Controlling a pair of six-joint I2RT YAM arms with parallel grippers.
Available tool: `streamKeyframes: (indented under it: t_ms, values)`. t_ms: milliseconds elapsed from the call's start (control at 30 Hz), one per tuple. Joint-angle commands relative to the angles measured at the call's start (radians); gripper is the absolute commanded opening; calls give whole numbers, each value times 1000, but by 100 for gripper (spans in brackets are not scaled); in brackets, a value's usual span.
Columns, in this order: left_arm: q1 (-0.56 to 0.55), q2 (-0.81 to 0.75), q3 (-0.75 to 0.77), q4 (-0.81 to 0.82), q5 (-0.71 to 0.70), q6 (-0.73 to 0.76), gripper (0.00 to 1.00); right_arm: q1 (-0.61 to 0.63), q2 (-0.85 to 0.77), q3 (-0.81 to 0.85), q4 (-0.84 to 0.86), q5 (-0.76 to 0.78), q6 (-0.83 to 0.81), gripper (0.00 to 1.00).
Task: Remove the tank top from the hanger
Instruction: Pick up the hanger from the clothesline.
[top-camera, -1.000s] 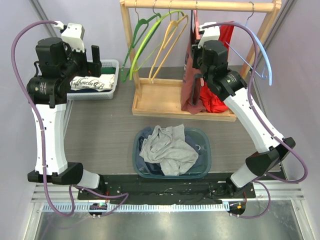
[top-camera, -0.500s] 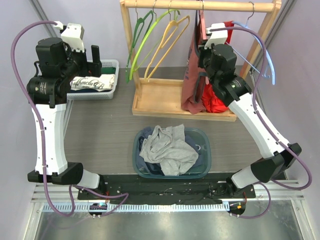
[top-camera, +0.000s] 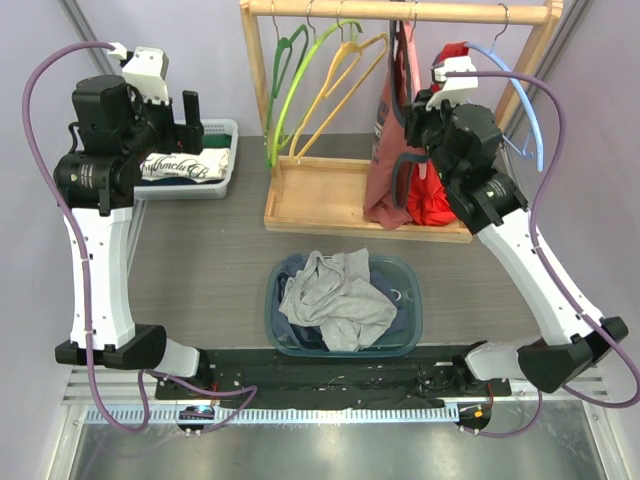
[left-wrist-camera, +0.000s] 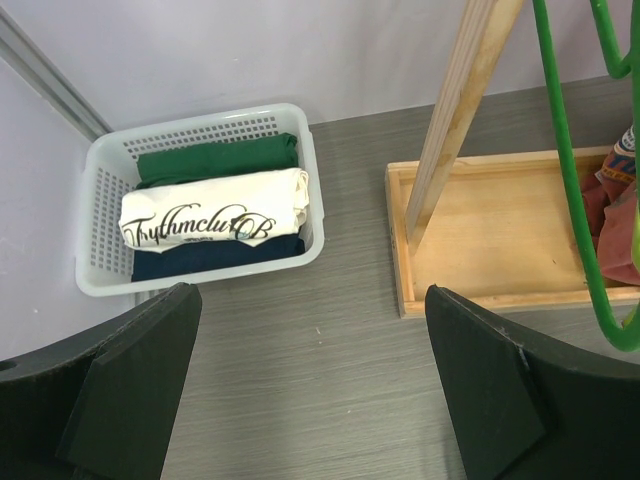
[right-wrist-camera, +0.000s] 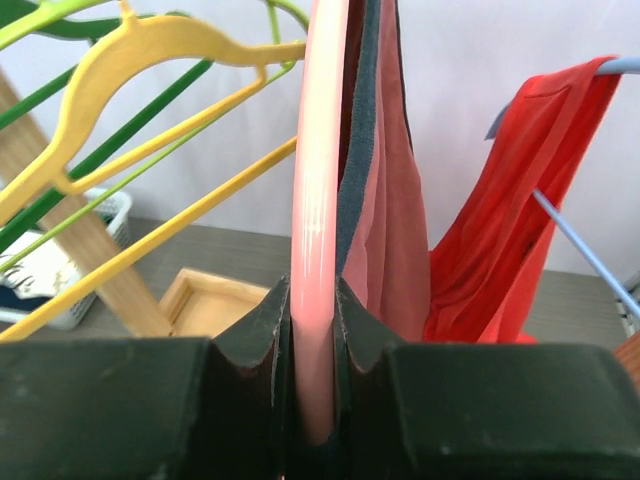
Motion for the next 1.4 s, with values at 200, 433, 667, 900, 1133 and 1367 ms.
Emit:
streamKeyframes:
  t_ms: [200, 433, 667, 900, 1133, 1367]
  values:
    - [-1, 5, 36, -6, 21, -12, 100, 3, -160, 59, -160, -187, 98, 1]
    - [-3, 14, 50, -9, 34, -13, 100, 3, -272, 74, -240, -287, 117, 1]
    - [-3, 12, 59, -20, 47, -24, 100, 3, -373, 151, -214, -485, 75, 1]
    - [-3, 9, 53, -26, 67, -29, 100, 1, -409, 224, -160, -632, 83, 1]
    - [-3, 8, 50, -30, 74, -29, 100, 3, -389, 297, -101, -710, 97, 1]
    - [-3, 3, 47, -37, 74, -29, 100, 1, -386, 343, -50, -767, 126, 1]
